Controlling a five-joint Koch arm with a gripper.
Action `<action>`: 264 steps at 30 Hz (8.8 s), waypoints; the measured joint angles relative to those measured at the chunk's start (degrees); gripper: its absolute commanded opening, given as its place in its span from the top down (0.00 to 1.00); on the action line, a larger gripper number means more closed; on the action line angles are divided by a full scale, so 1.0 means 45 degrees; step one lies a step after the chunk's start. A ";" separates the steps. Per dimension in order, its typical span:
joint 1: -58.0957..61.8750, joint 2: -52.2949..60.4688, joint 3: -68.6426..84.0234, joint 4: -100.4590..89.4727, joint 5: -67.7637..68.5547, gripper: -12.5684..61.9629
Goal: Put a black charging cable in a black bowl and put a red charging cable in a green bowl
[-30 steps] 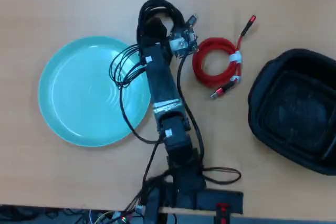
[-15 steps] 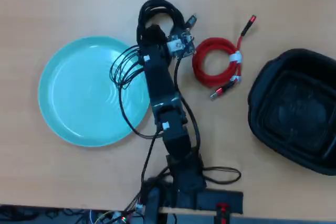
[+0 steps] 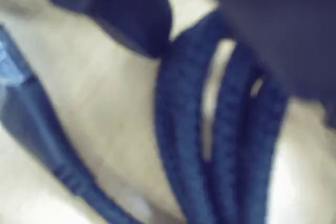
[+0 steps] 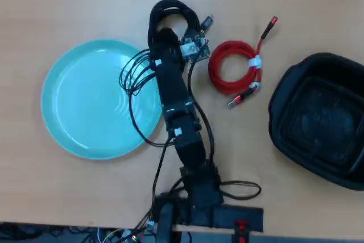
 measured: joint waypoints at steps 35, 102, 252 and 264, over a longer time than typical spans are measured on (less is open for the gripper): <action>0.0840 0.1016 -0.0859 0.1289 -0.0527 0.93; 0.7559 1.3145 0.0020 0.8516 -0.7871 0.93; 0.5371 0.7305 0.2051 1.0449 -0.7266 0.09; 0.5176 0.7285 0.2051 1.0352 -0.6641 0.09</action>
